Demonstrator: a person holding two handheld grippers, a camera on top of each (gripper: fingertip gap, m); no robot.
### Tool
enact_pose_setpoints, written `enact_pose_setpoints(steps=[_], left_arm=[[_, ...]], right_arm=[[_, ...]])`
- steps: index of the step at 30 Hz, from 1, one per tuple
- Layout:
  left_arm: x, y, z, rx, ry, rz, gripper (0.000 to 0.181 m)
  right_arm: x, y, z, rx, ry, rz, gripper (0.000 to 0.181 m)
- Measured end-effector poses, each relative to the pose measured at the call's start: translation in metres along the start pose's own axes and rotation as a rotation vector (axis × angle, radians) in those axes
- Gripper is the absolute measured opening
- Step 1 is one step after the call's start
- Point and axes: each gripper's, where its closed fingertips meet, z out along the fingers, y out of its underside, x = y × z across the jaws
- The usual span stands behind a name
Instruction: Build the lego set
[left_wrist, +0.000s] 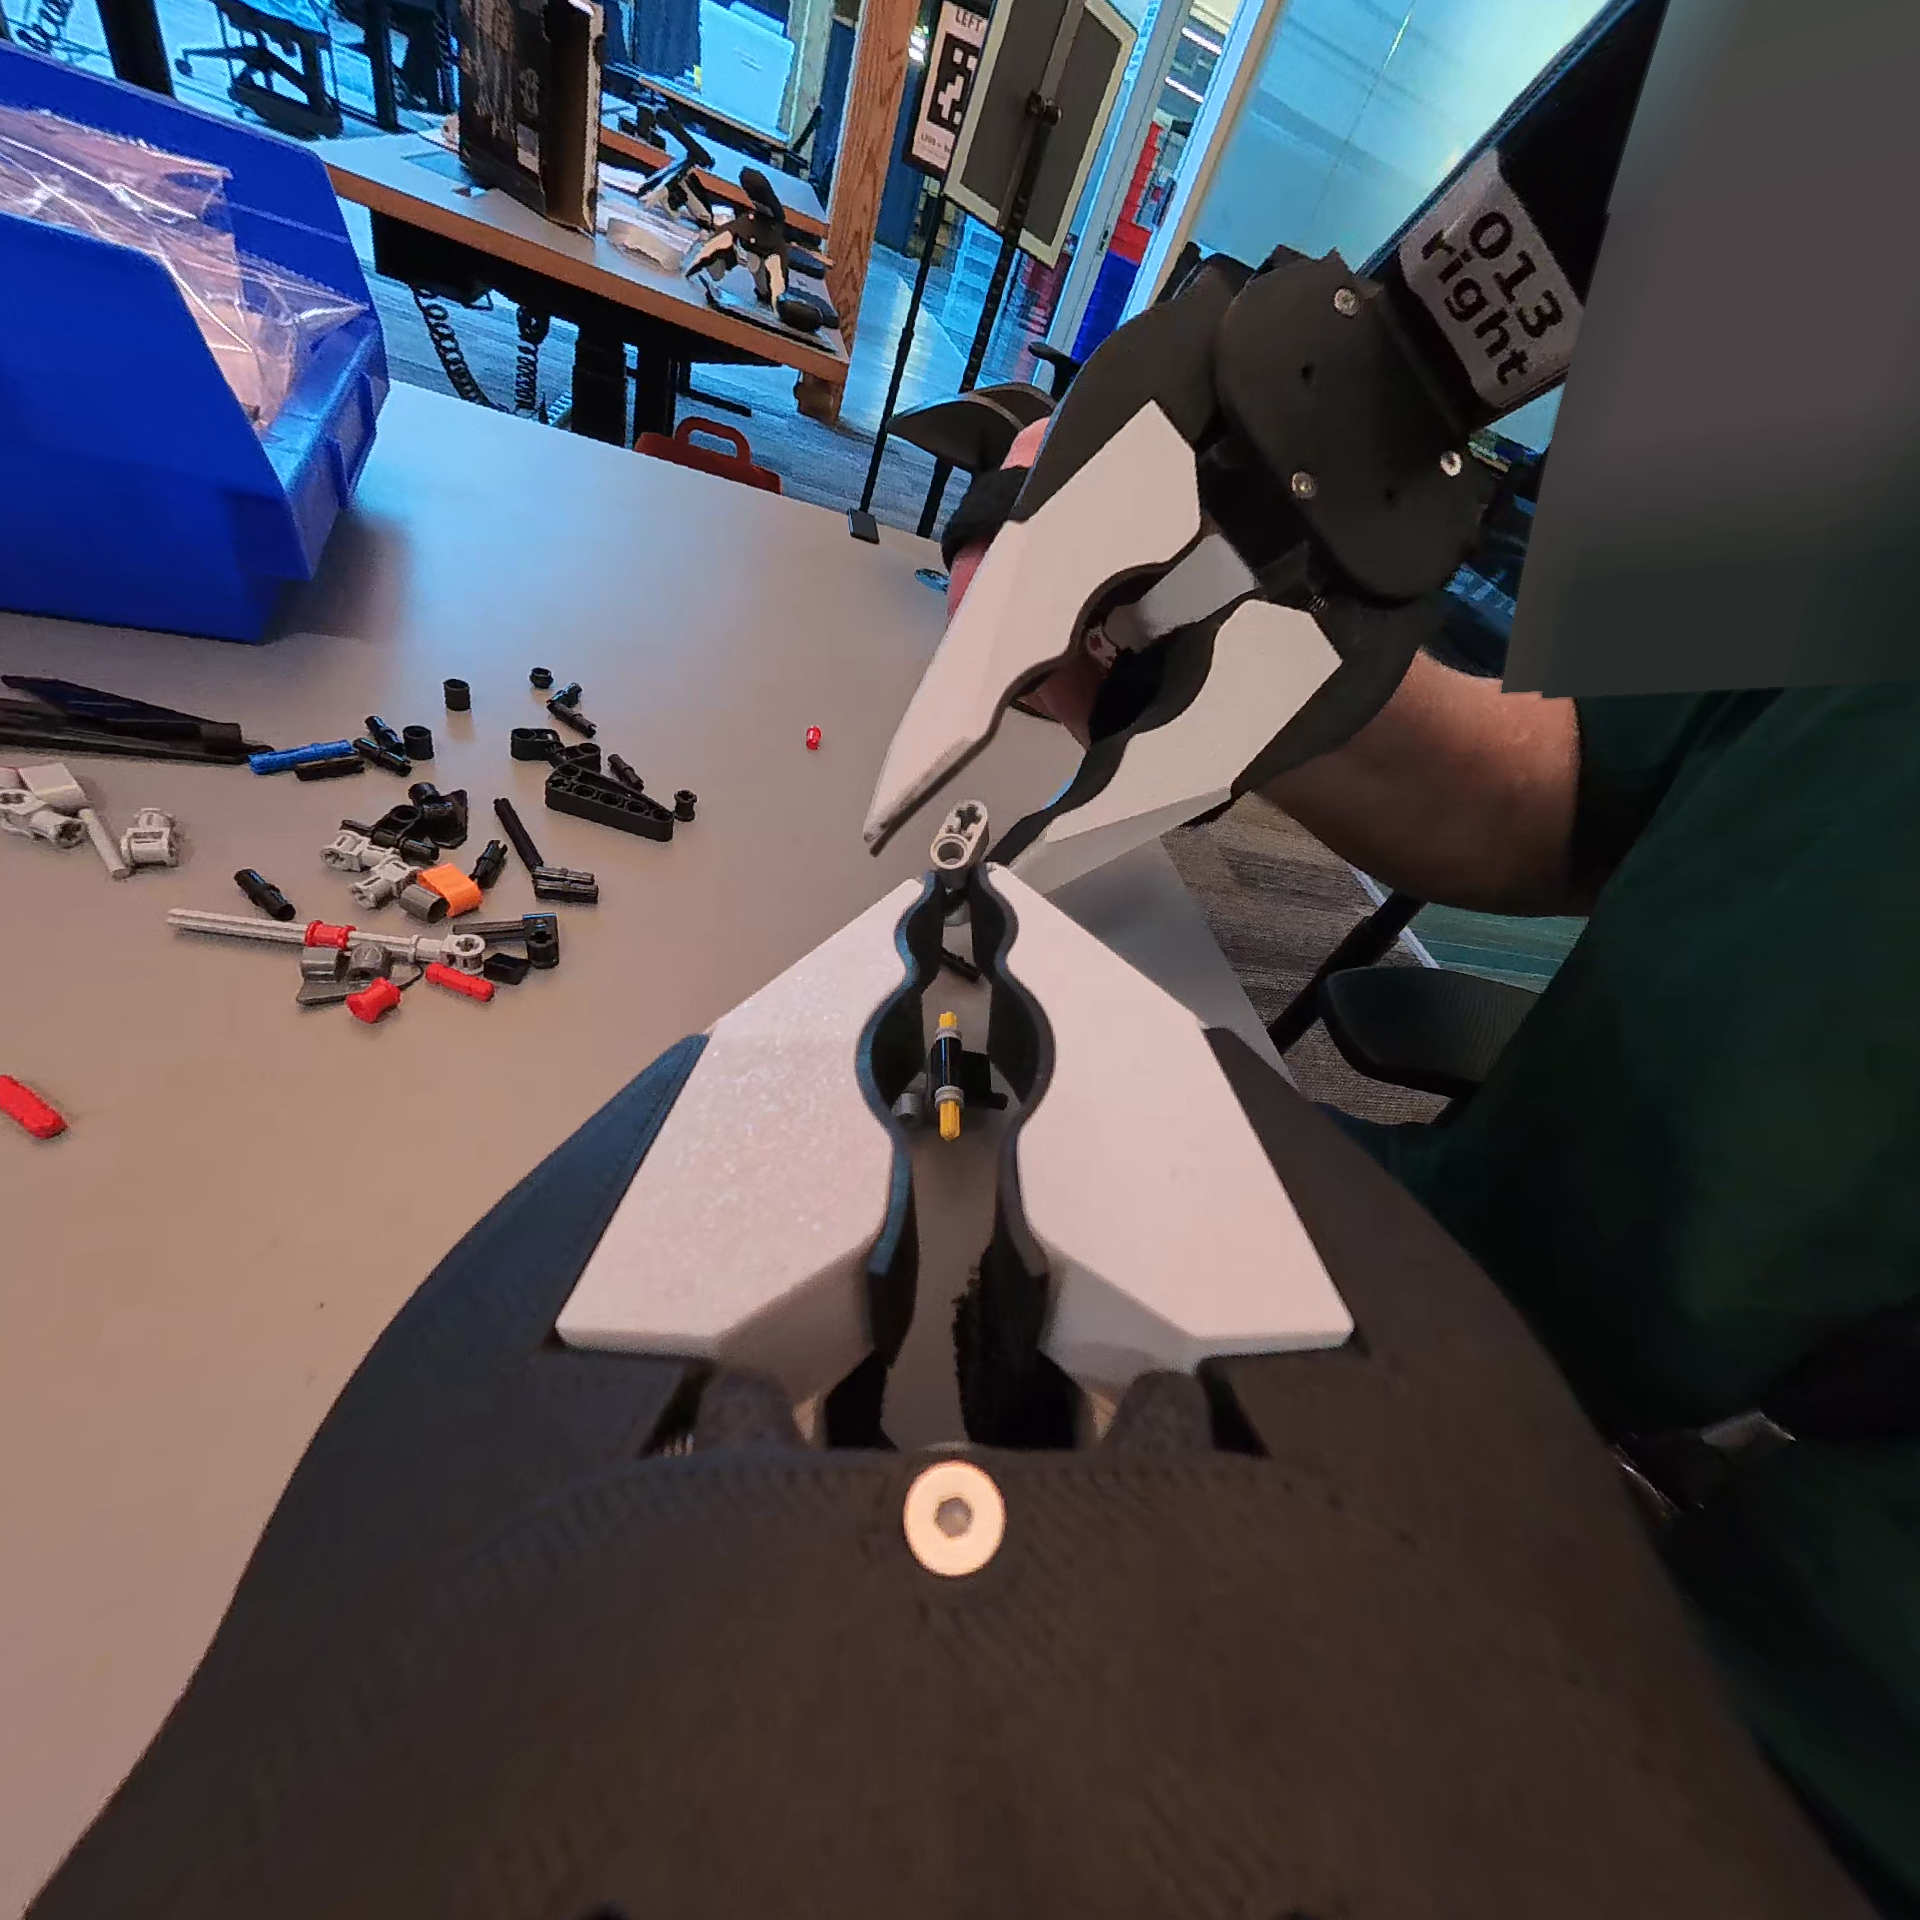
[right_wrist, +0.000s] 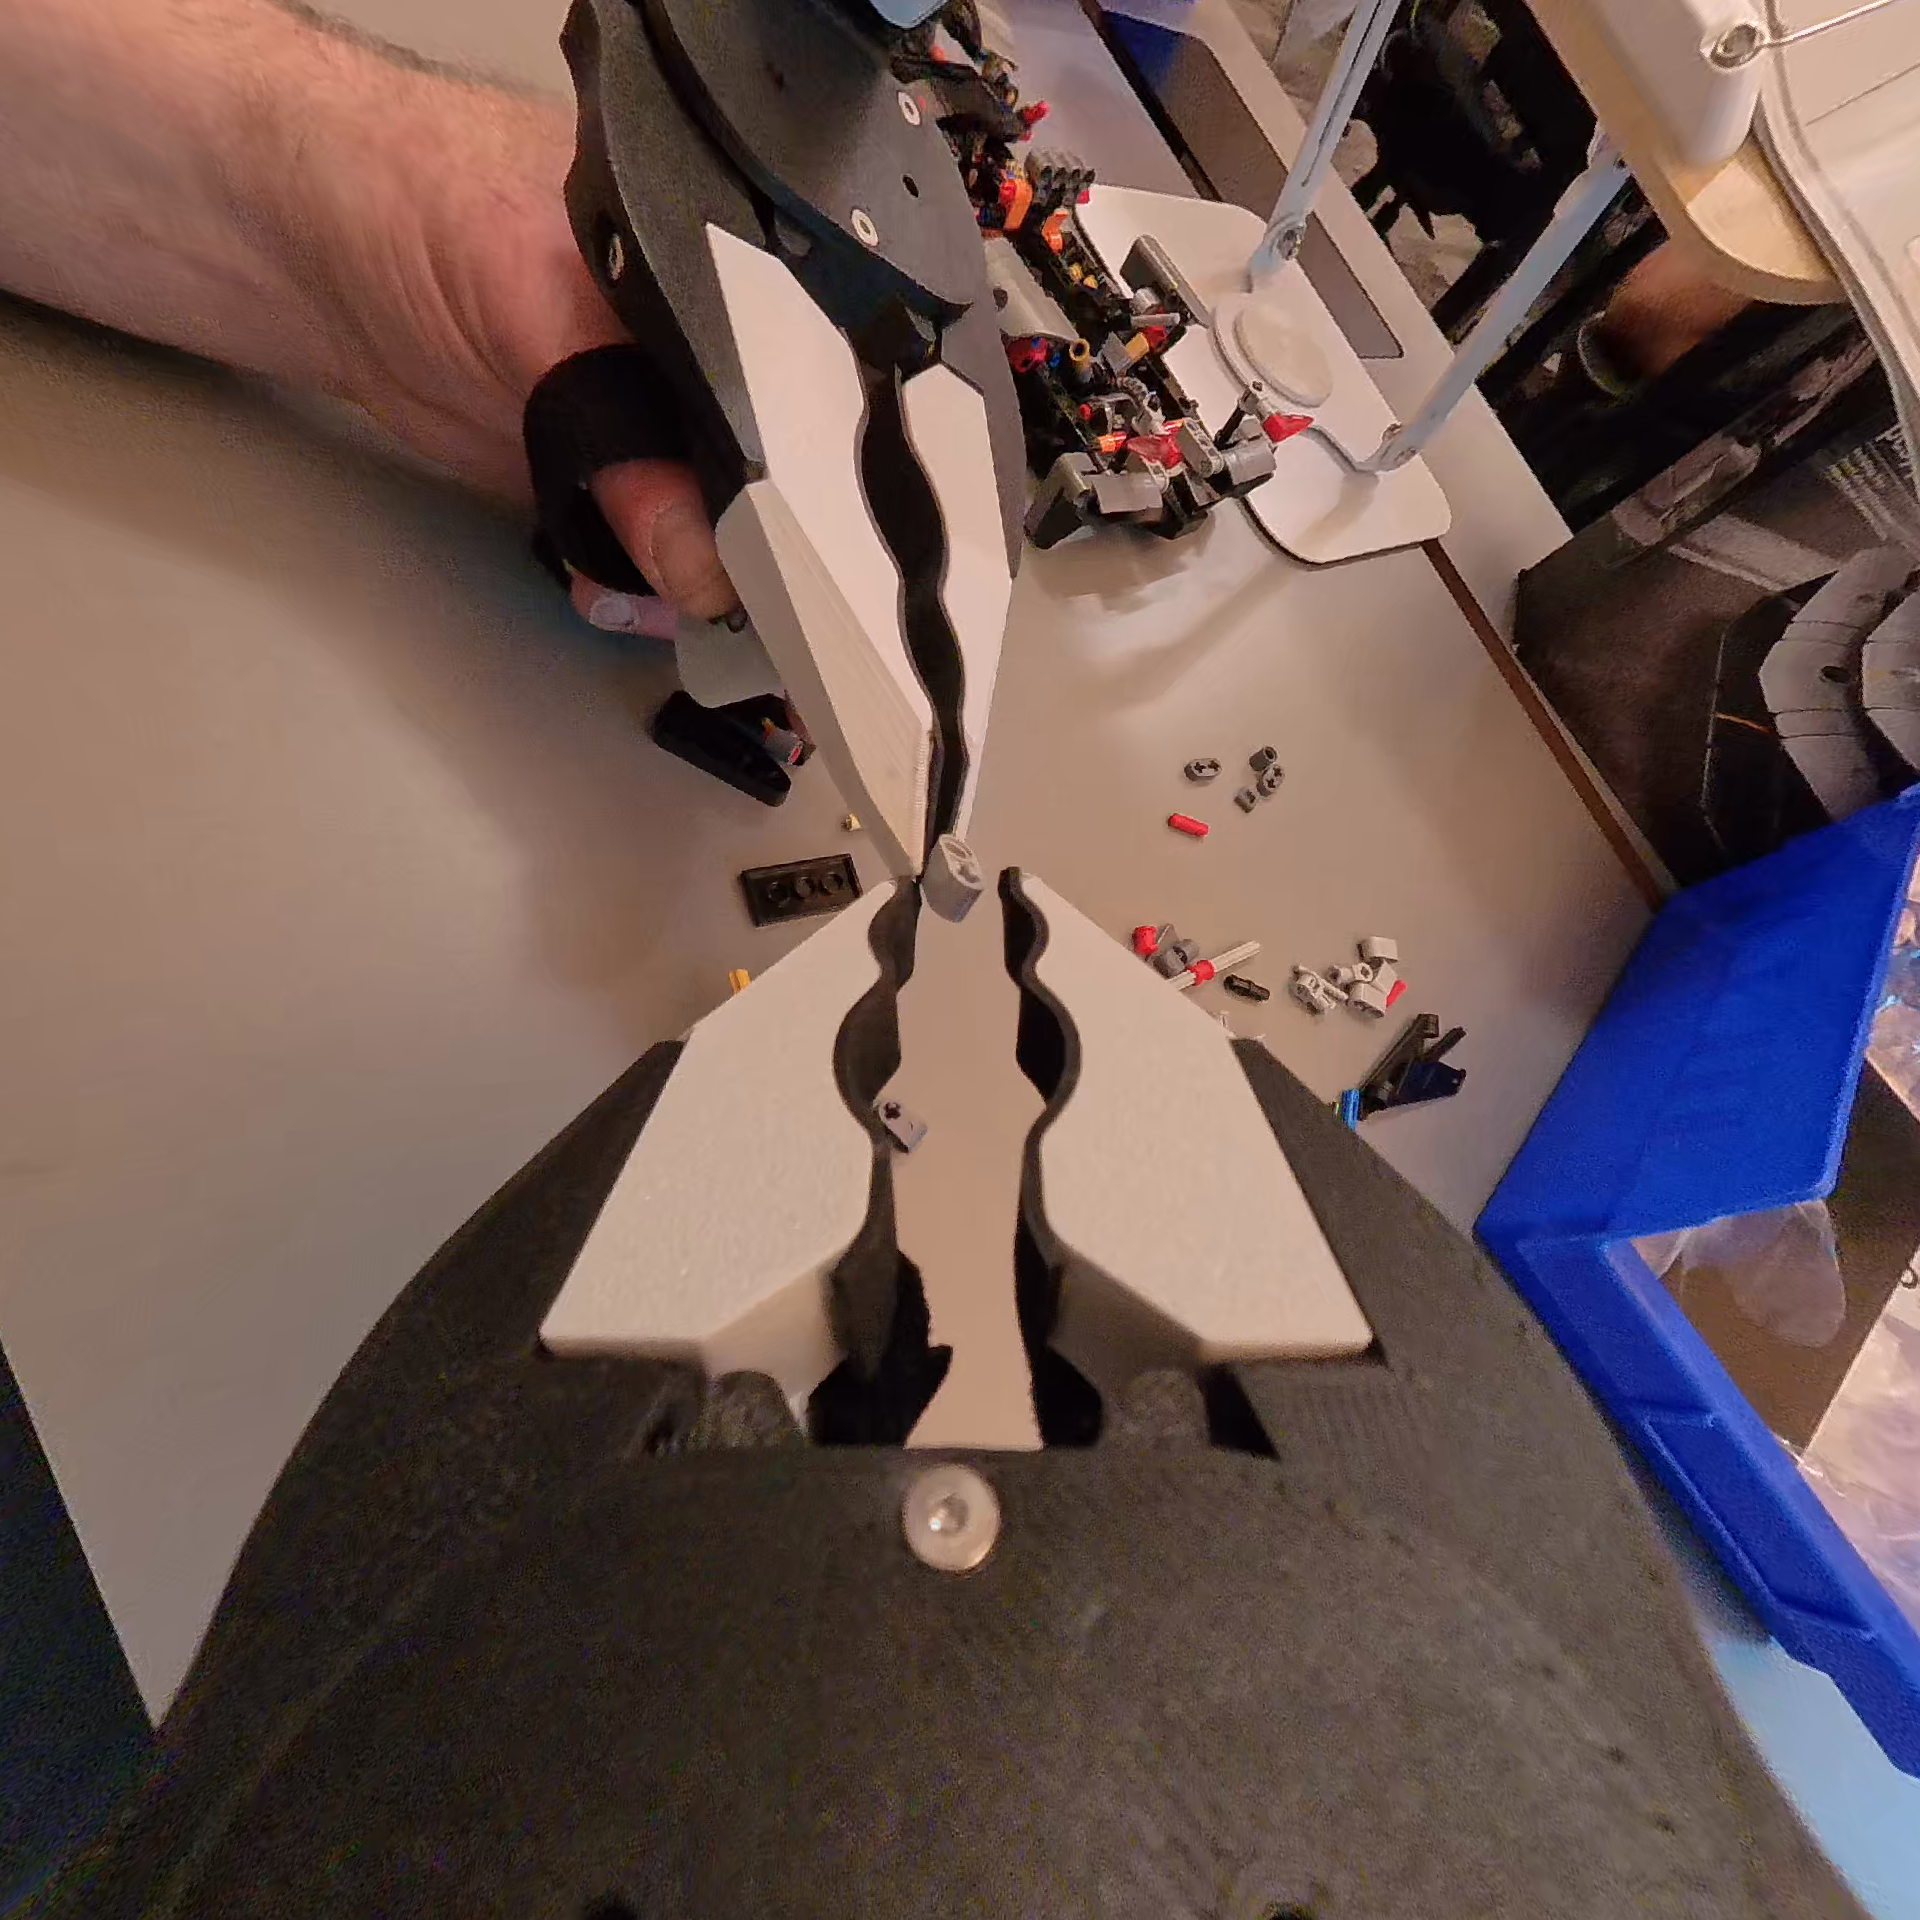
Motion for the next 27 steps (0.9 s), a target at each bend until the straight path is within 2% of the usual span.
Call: enact_pose_setpoints(steps=[7, 11, 13, 16, 19, 23, 27], left_arm=[[-0.004, -0.005, -0.004, 0.034, -0.016, -0.016, 0.000], [-0.003, -0.004, -0.003, 0.036, -0.005, -0.024, 0.000], [-0.003, -0.002, -0.002, 0.022, -0.008, -0.019, 0.000], [-0.008, -0.002, -0.005, 0.014, -0.038, -0.008, 0.000], [-0.010, -0.003, -0.005, 0.022, -0.043, -0.018, 0.000], [-0.012, -0.001, -0.004, 0.007, -0.066, 0.009, 0.000], [-0.013, 0.002, -0.001, -0.027, -0.095, 0.044, 0.000]], right_arm=[[0.004, 0.002, -0.007, 0.018, 0.034, 0.048, 0.015], [0.000, -0.006, -0.011, 0.103, 0.014, 0.155, 0.014], [-0.003, 0.002, -0.006, 0.078, 0.000, 0.204, 0.000], [-0.003, 0.015, -0.006, 0.070, -0.009, 0.248, 0.000], [0.011, 0.025, -0.023, 0.093, 0.034, 0.301, 0.000], [0.018, 0.055, -0.048, 0.058, 0.049, 0.401, 0.011], [0.003, 0.080, -0.060, -0.029, 0.020, 0.439, 0.017]])
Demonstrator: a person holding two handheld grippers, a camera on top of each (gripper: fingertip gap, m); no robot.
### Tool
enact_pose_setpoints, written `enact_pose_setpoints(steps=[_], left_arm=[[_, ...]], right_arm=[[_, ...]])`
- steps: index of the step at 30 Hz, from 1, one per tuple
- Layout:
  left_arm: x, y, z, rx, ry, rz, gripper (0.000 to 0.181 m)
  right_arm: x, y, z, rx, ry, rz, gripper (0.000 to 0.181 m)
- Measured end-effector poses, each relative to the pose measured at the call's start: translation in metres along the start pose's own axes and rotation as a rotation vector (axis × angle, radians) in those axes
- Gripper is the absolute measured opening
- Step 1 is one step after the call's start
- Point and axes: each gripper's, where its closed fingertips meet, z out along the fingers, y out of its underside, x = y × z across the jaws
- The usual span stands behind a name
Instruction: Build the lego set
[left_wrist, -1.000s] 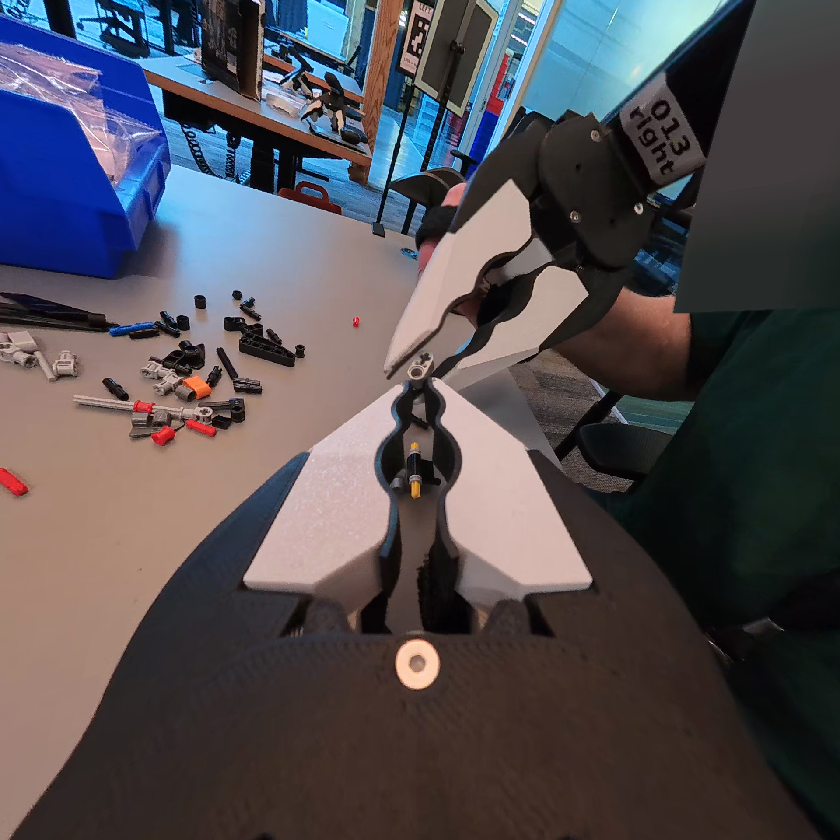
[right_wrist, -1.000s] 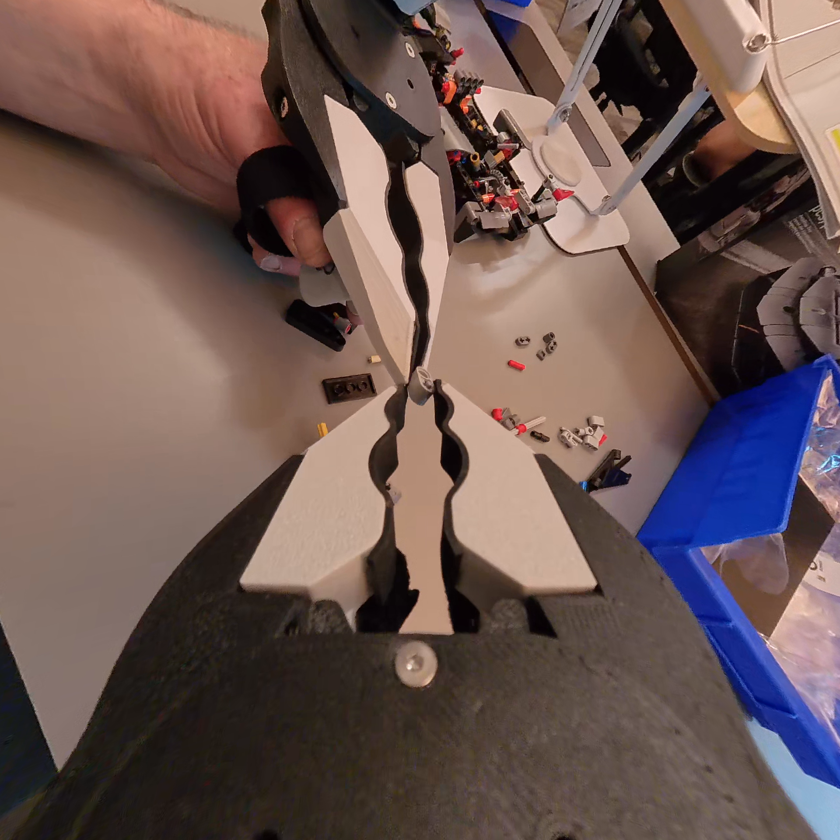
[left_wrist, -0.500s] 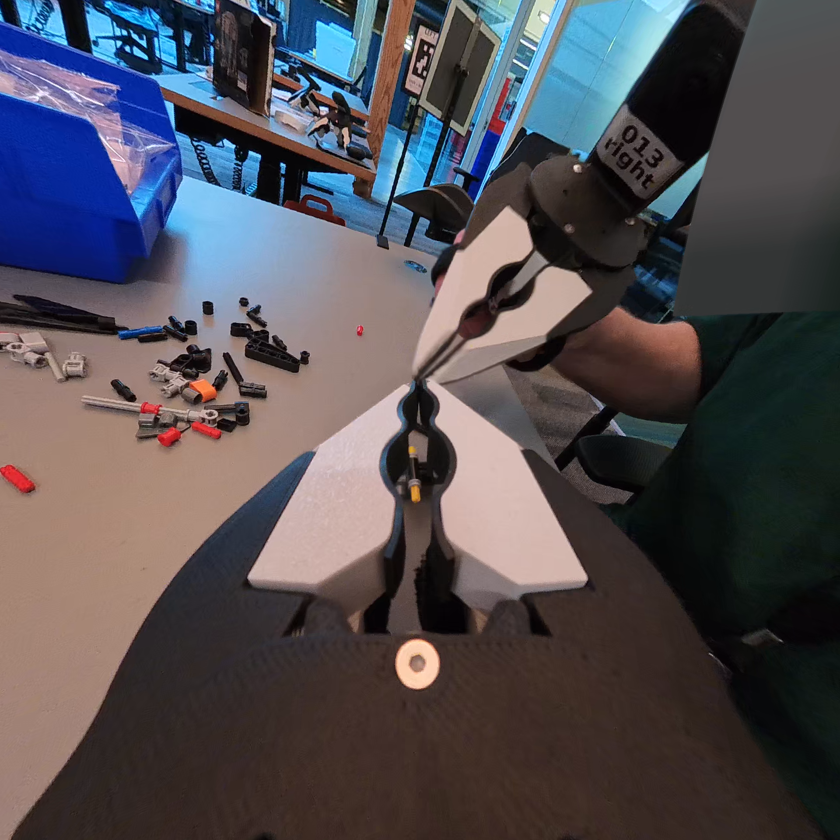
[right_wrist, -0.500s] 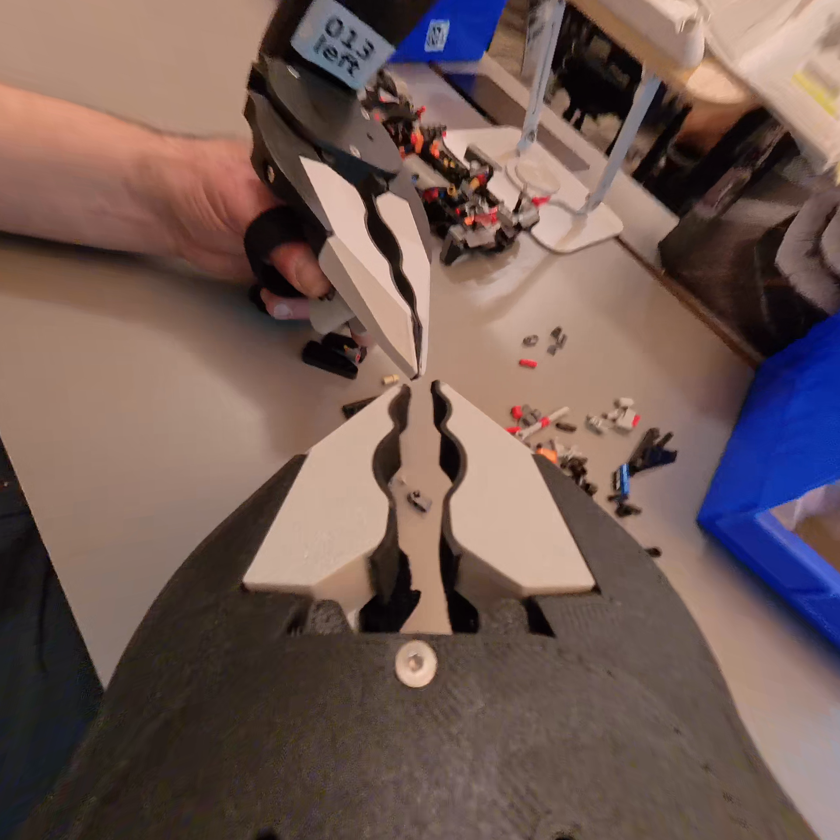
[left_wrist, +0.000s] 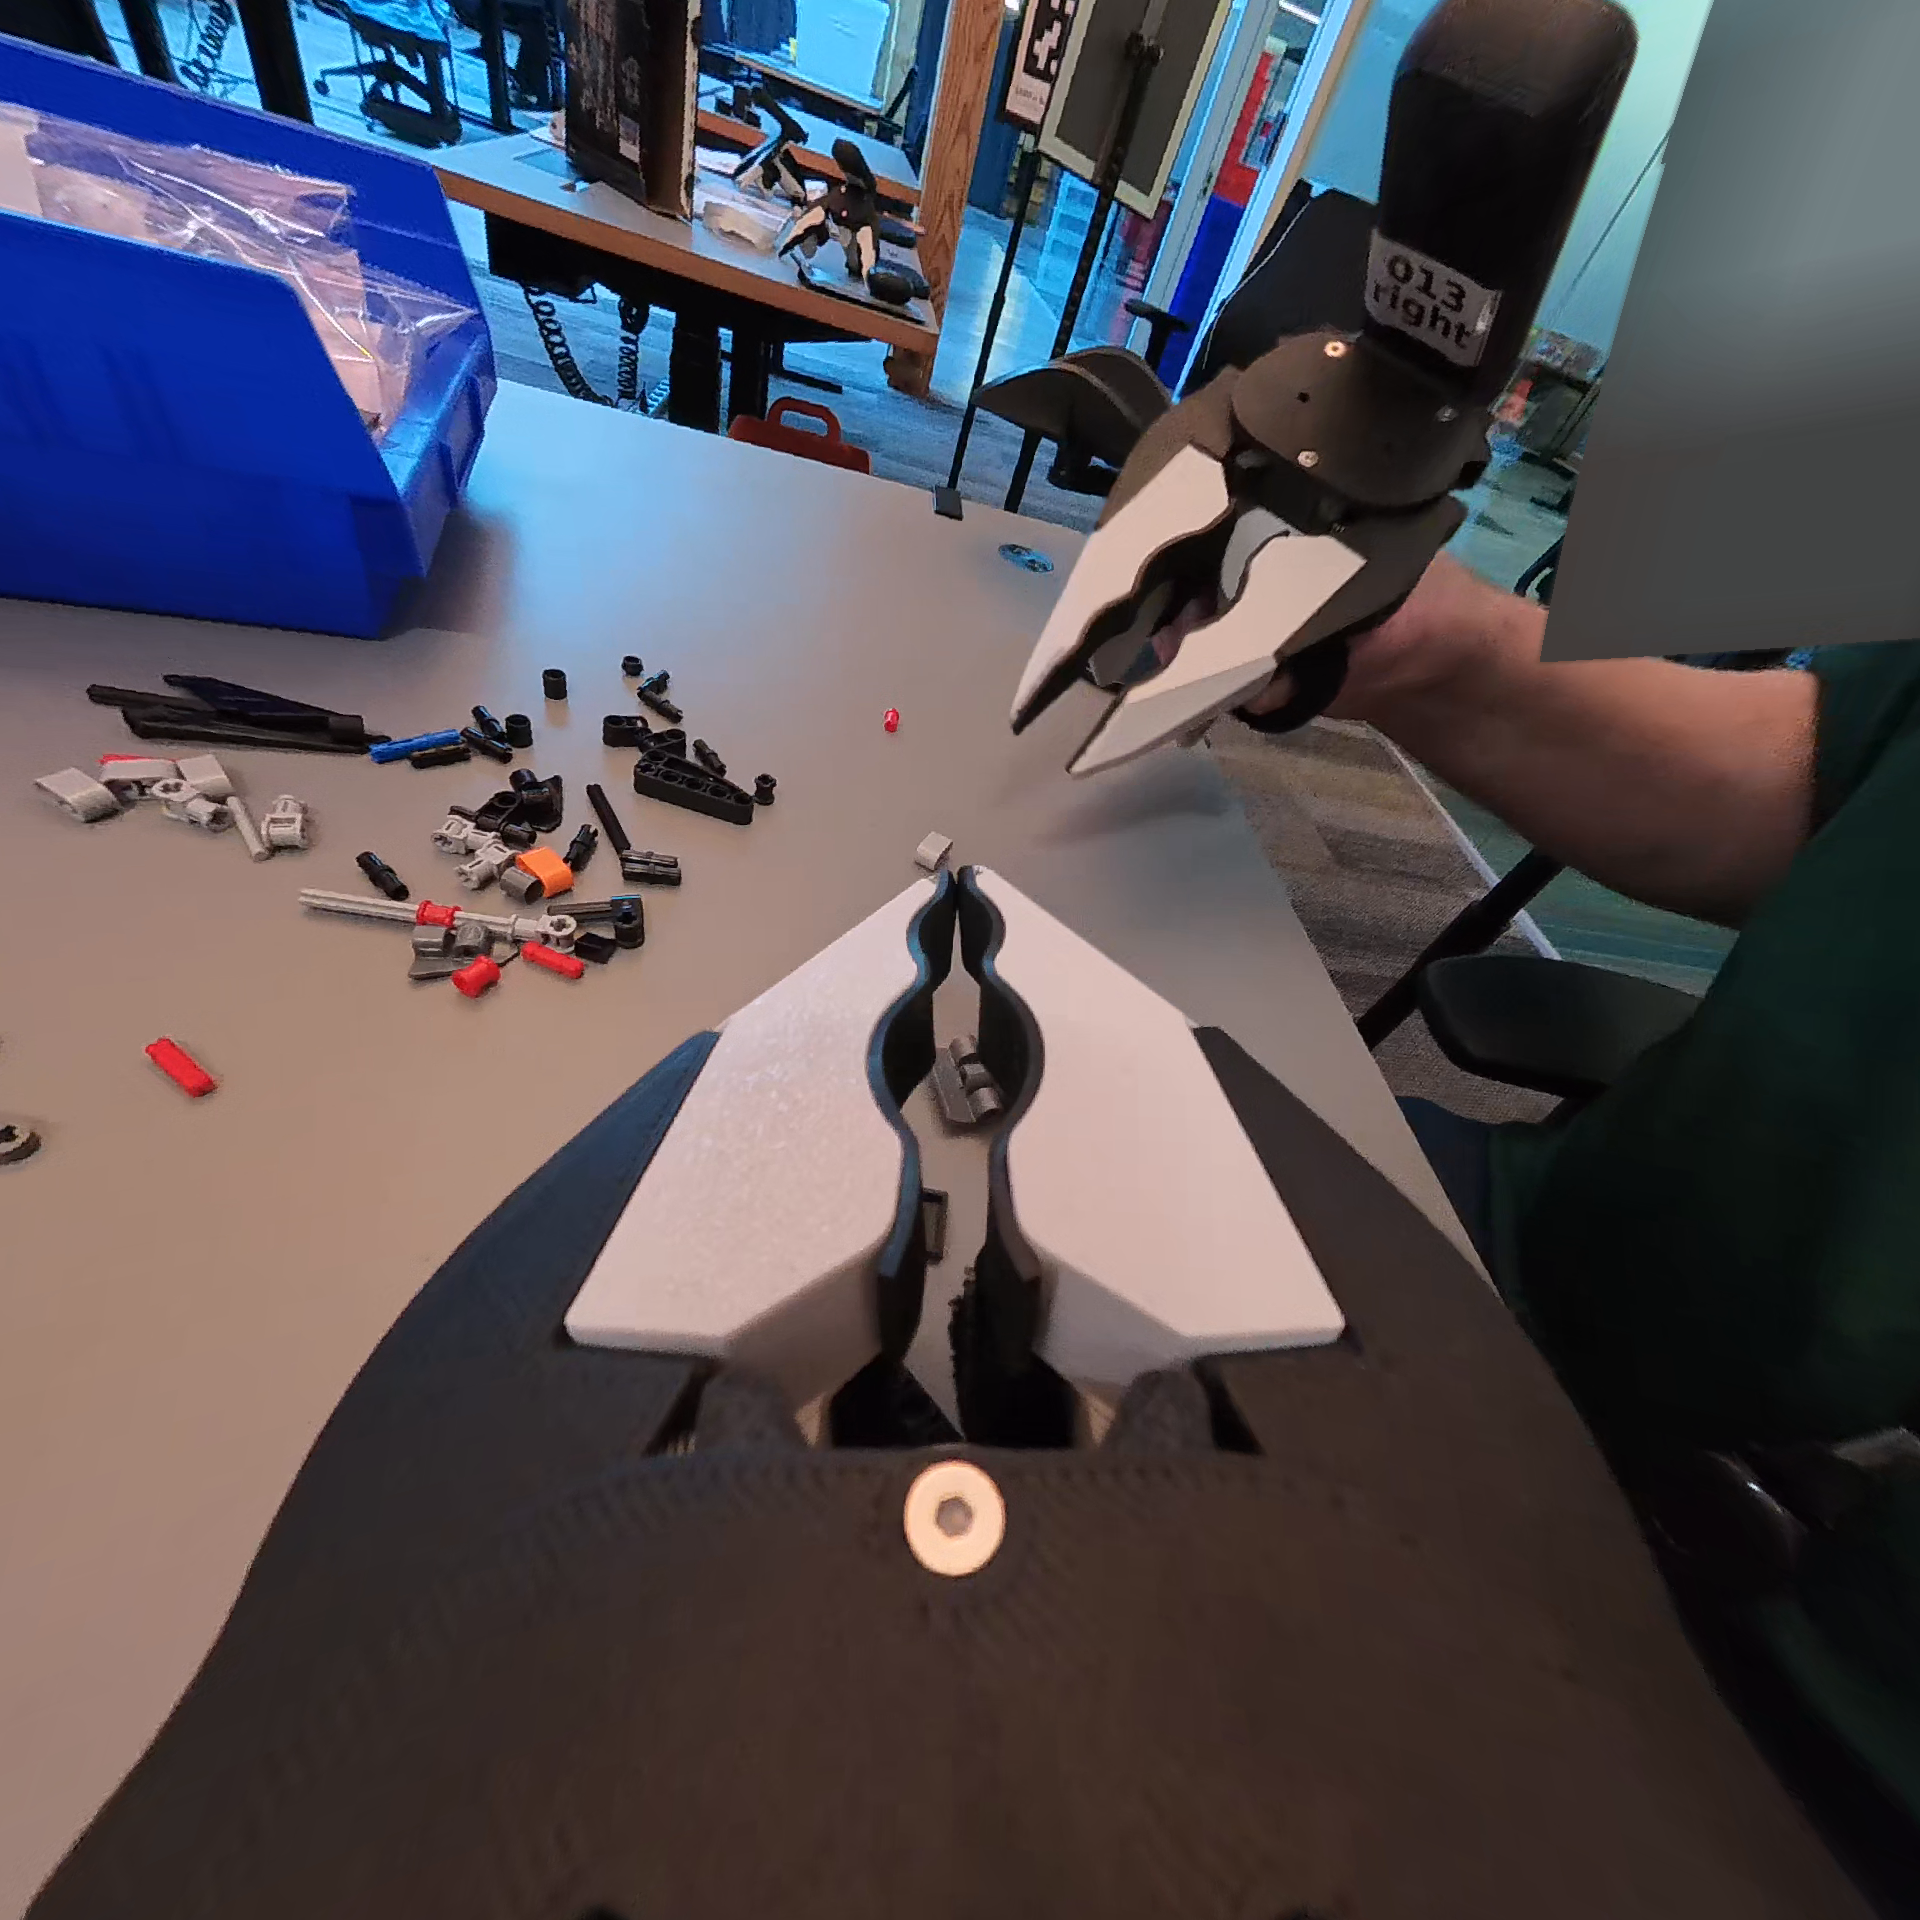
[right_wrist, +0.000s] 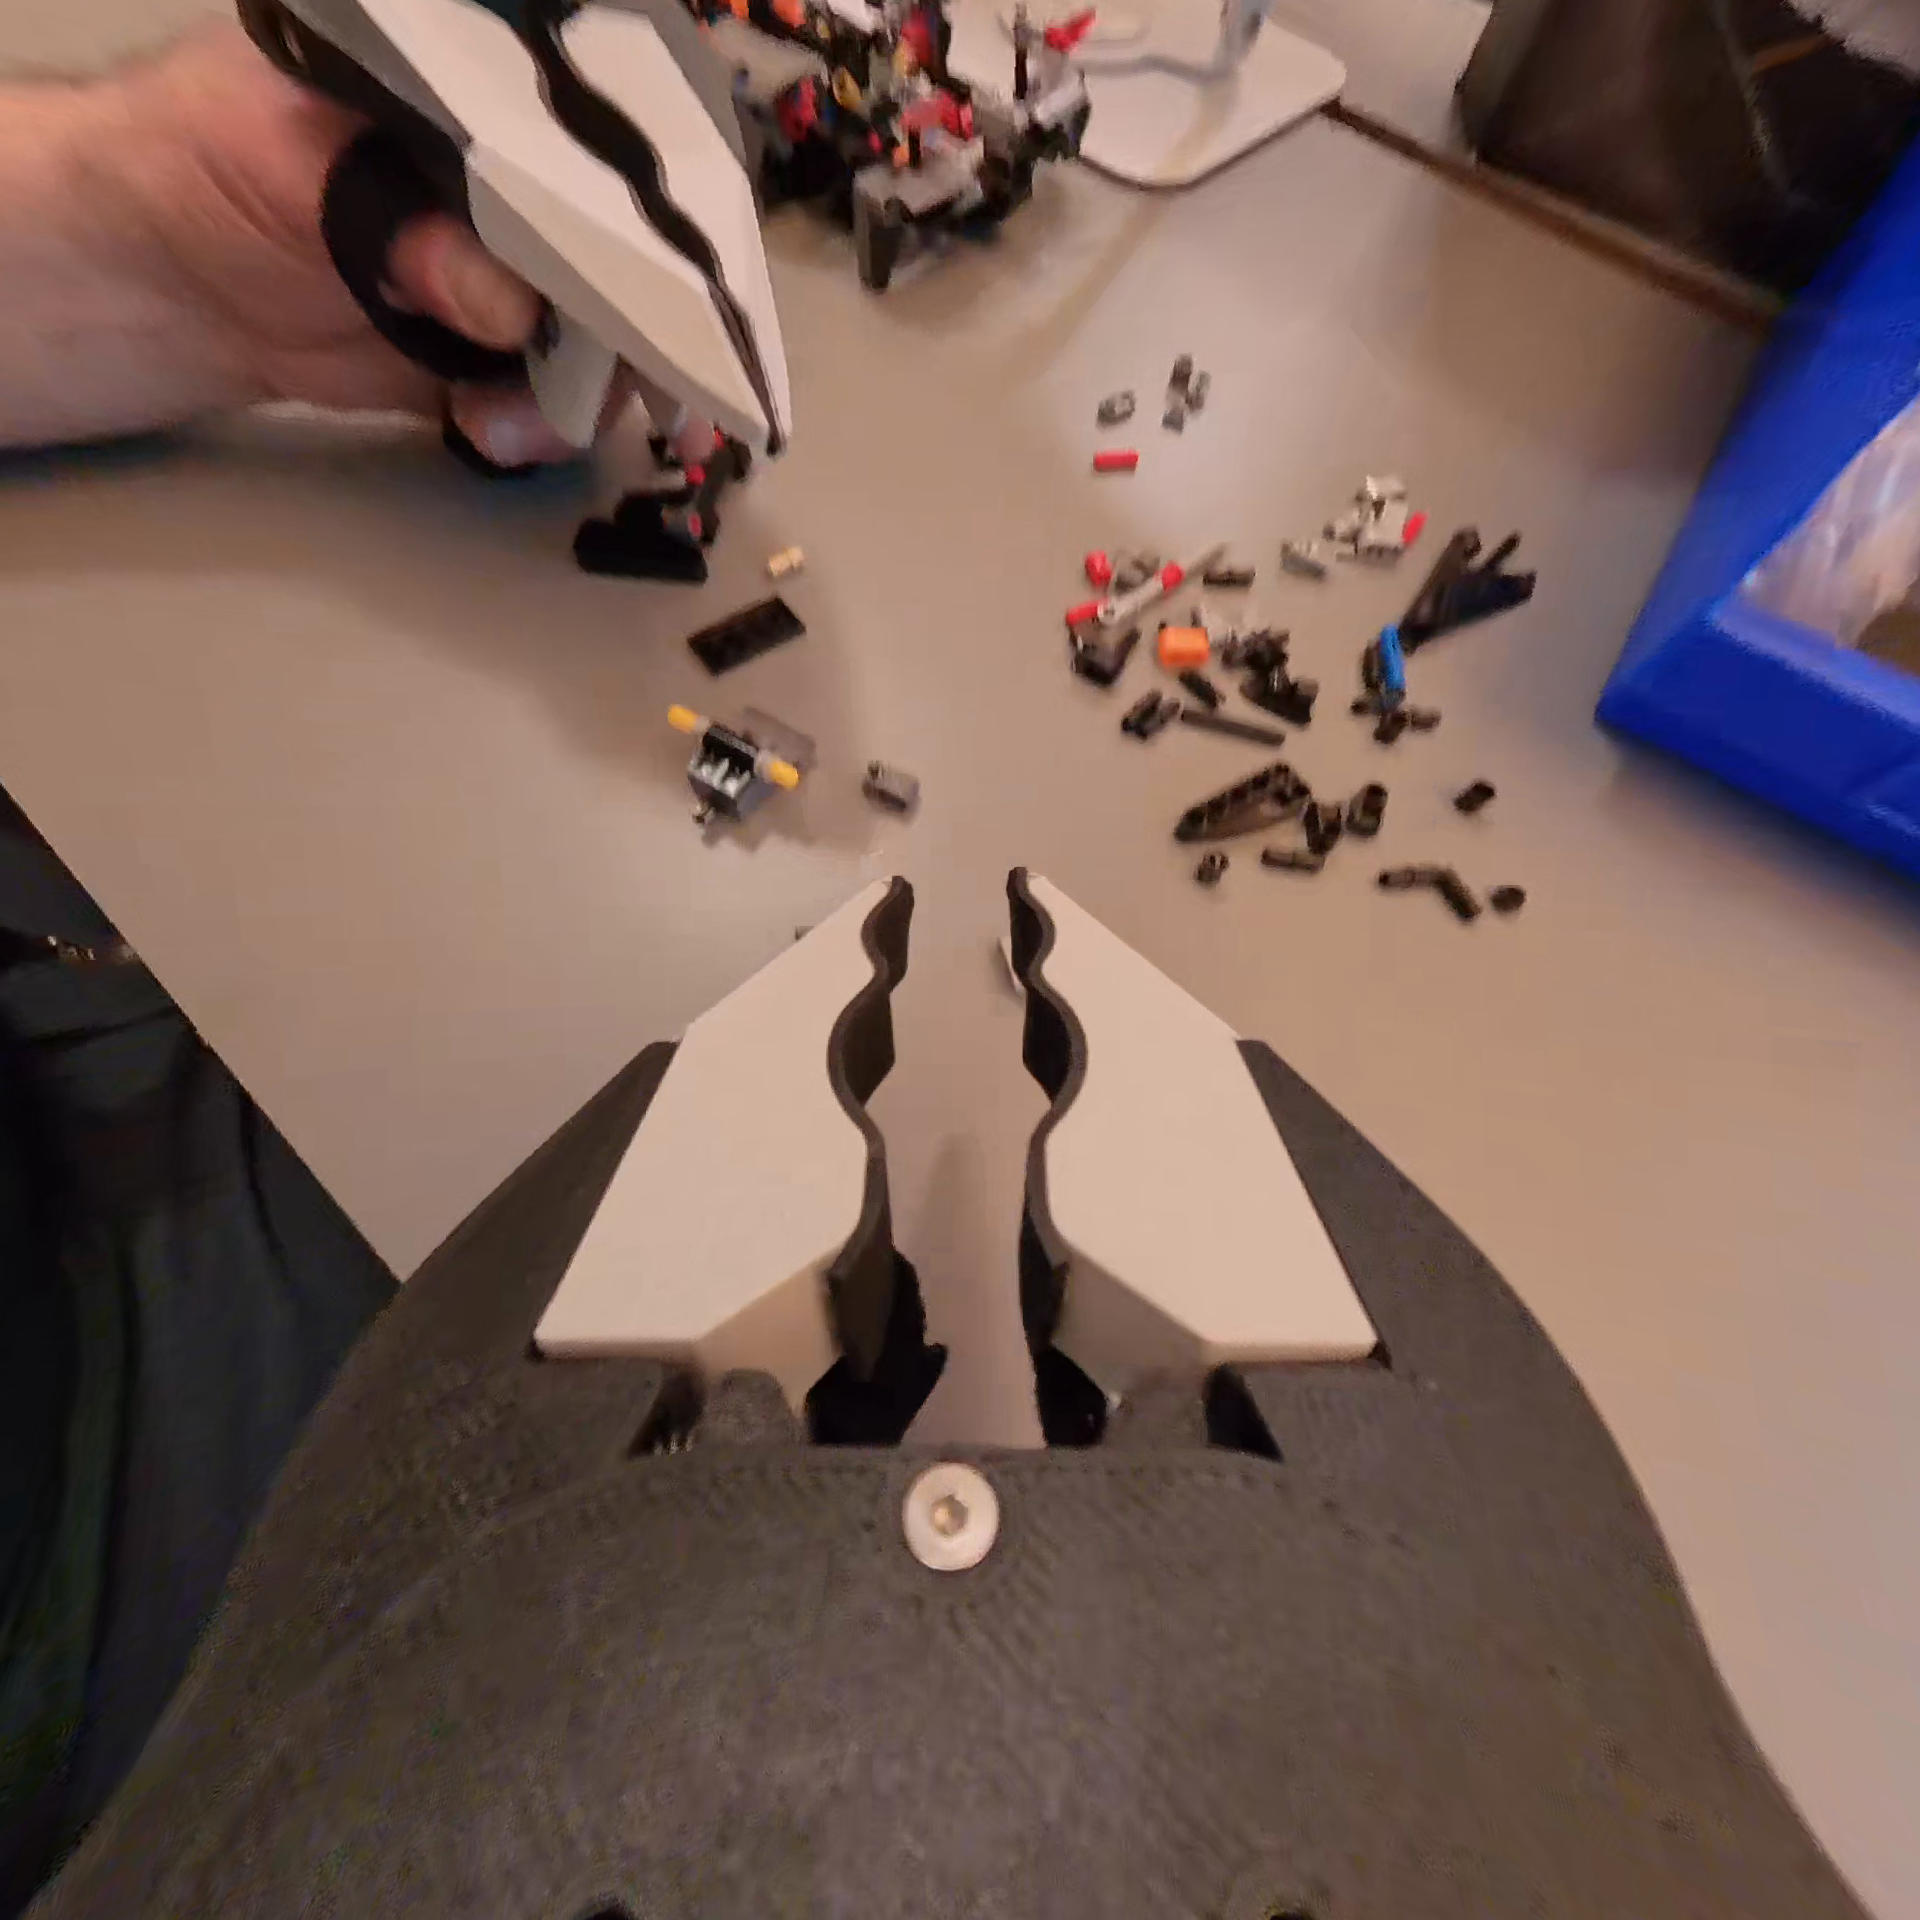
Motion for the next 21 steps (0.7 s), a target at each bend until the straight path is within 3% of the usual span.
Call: enact_pose_setpoints(steps=[5, 9, 12, 21], left_arm=[[-0.003, 0.001, 0.000, -0.008, -0.019, 0.008, 0.000], [-0.004, 0.001, 0.000, -0.013, -0.032, 0.018, 0.001], [-0.005, 0.001, 0.000, -0.013, -0.036, 0.018, 0.001], [-0.005, 0.003, 0.002, -0.028, -0.043, 0.030, 0.002]], right_arm=[[0.003, 0.027, 0.002, -0.146, 0.059, 0.032, 0.022], [-0.003, 0.029, 0.017, -0.178, 0.041, 0.058, 0.022], [-0.013, 0.015, 0.026, -0.132, 0.011, 0.011, 0.014], [-0.023, 0.008, 0.075, -0.217, -0.032, 0.091, 0.021]])
